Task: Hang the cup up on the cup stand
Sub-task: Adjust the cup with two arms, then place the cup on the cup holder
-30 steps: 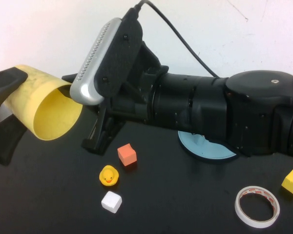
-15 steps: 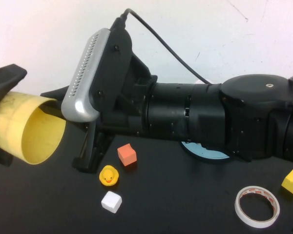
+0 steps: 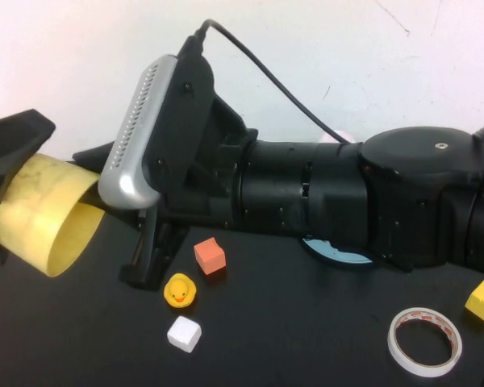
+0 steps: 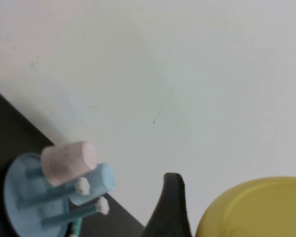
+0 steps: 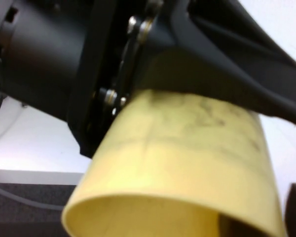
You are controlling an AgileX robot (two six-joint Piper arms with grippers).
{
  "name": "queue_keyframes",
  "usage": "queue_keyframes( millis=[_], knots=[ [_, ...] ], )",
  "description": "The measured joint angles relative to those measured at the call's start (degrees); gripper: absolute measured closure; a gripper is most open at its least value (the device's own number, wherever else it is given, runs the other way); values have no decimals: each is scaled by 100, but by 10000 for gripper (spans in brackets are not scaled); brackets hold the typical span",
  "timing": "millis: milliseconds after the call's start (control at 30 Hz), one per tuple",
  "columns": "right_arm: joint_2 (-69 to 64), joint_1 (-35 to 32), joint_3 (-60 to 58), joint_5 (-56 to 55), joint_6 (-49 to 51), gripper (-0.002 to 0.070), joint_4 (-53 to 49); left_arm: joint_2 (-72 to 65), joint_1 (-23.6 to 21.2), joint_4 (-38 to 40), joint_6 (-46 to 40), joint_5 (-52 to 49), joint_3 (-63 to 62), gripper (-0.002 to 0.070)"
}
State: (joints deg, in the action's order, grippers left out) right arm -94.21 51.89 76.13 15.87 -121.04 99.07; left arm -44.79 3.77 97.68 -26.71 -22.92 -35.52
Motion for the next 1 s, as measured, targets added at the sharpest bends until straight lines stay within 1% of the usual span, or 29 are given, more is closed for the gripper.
queue_keyframes(
  millis=[33, 100, 133, 200, 367, 433, 500, 533, 600, 667, 733, 800, 900, 1000],
  knots=[
    [0, 0, 0, -54, 71, 440, -1, 0, 0, 0, -155, 0, 0, 114],
    [62, 4, -28, -218, 286, 366, -31, 0, 0, 22, -388, 0, -10, 114],
    [123, 13, -93, -321, 404, 339, -80, 0, 0, 34, -476, 0, -10, 114],
    [299, 17, -271, -508, 523, 312, -131, 0, 0, 34, -667, 41, -10, 114],
    [953, 17, -946, -734, 642, 297, -144, -39, 0, 18, -1333, 241, -159, 114],
    [1275, 17, -1296, -703, 859, 295, -144, -145, 0, 18, -1848, 281, -373, 114],
    [1670, 17, -1742, -622, 1276, 302, -161, -312, 0, 18, -2513, 270, -616, 114],
    [1881, 17, -1983, -562, 1520, 315, -256, -411, 0, 18, -2794, 232, -763, 114],
    [2271, 17, -2426, -356, 1931, 366, -565, -717, 0, 18, -3514, 28, -1081, 114],
    [2685, 17, -2880, -17, 2338, 459, -1154, -1092, 0, 15, -4310, -326, -1418, 114],
    [3015, 17, -3199, 348, 2829, 570, -1888, -1514, 0, 5, -4977, -736, -1723, 114],
    [3328, 17, -3377, 770, 3715, 627, -2958, -1924, 26, -6, -5548, -1166, -2029, 114],
    [3684, 17, -3366, 1693, 5392, 661, -4834, -2572, 230, -31, -6042, -1411, -2495, 115],
    [3979, 27, -3210, 2838, 7169, 669, -6824, -3187, 609, -34, -6346, -1356, -3003, 115]
  ],
)
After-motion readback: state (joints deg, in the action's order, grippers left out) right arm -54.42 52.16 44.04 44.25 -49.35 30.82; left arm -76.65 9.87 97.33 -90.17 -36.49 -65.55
